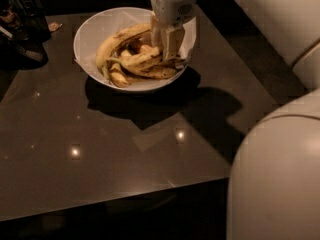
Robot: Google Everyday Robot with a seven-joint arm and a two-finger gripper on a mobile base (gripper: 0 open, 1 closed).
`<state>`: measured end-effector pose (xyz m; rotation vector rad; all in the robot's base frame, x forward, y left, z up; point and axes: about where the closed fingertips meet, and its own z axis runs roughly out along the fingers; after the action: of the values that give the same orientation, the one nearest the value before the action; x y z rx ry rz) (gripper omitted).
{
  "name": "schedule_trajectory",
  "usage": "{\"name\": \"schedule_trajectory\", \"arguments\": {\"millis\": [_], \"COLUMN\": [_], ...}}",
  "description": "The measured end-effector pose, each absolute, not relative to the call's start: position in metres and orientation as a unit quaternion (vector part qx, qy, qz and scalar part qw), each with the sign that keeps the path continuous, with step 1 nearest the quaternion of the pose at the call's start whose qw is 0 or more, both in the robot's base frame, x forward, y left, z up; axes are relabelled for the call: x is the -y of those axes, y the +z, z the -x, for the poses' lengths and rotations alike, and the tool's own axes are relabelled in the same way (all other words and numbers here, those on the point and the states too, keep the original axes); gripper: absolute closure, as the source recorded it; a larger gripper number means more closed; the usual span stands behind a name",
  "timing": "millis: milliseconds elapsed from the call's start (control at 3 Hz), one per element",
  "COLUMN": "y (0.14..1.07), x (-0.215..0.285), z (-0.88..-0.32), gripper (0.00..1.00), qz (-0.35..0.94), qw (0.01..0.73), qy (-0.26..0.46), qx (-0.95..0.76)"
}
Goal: Pick banana from white bowl
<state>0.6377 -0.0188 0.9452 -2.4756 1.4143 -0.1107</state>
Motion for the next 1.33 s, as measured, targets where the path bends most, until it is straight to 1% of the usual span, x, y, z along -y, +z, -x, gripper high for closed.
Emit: {"name": "schedule_trajectory", "arguments": {"millis": [333,667,1000,1333], "y": [0.971,0.973,0.987,0.995], "x": [0.026,0.026,0.025,0.023], "z": [-0.616,-0.611,-0.608,-0.598], "gripper": [1.00,1.00,1.00,1.00], "qz": [0.839,0.839,0.841,0.842], "qw": [0.175,0.178,0.191,0.234], "qy": [-0.073,-0.076,-0.070,-0.040], "qx": [-0.509,-0.508,-0.502,-0.485]}}
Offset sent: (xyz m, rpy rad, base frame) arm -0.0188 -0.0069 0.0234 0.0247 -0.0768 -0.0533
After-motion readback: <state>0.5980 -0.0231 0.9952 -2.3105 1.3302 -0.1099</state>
